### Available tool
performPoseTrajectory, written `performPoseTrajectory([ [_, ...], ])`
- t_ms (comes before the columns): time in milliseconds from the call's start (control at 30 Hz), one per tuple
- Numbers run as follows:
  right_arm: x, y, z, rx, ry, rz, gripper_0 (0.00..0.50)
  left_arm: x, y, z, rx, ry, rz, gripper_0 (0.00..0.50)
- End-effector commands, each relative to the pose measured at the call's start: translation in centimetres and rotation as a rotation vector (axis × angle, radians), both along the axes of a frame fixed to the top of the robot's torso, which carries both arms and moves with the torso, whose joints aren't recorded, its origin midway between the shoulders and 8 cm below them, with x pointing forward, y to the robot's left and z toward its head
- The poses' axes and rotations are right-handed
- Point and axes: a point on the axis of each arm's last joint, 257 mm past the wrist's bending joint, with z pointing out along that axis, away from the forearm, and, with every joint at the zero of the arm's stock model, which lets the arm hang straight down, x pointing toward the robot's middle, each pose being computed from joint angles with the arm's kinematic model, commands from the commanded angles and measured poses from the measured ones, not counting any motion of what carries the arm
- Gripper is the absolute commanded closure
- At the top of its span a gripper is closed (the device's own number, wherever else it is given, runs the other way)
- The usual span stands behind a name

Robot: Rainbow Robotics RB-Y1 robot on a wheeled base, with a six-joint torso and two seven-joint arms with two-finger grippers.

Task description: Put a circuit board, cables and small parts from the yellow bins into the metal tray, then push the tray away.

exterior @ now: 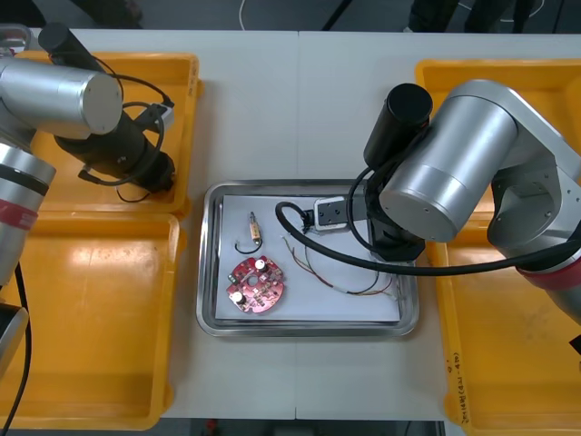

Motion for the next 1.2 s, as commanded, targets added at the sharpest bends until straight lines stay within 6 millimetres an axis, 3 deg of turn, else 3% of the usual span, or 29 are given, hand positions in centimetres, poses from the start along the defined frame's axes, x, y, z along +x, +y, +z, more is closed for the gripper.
performPoseTrajectory([
  [33, -0.6, 2.1, 2.7, 0.066, -0.019, 0.021, 0.000, 1.5, -1.8, 1.5, 0.028, -0.050, -0.099, 0.000],
  [300, -0.5, 2.9, 5.6, 0.149, -0.068, 0.023, 0.000, 1.9, -1.7, 1.3, 0.025, -0.060, -0.101, 0.000],
  [333, -0.3, 3.0, 6.2, 0.167, -0.080, 0.016, 0.000, 1.9, -1.7, 1.3, 0.026, -0.061, -0.100, 0.098],
  [367, -0.1, 2.8, 6.7, 0.181, -0.090, 0.007, 0.000, 1.9, -1.7, 1.3, 0.025, -0.060, -0.101, 0.267],
  [400, 0.1, 2.7, 7.3, 0.199, -0.101, -0.005, 0.000, 1.9, -1.7, 1.4, 0.026, -0.062, -0.100, 0.400],
  [467, 0.5, 2.3, 8.2, 0.224, -0.114, -0.028, 0.000, 1.9, -1.7, 1.4, 0.023, -0.062, -0.099, 0.496],
  [700, 1.2, 0.8, 10.6, 0.374, -0.130, -0.201, 0.000, 2.1, -1.4, 1.8, 0.012, -0.069, -0.089, 0.499],
  [1200, 1.5, -3.7, 11.8, 0.568, -0.133, -0.534, 0.000, 2.7, -0.3, 4.5, -0.024, -0.098, -0.055, 0.500],
])
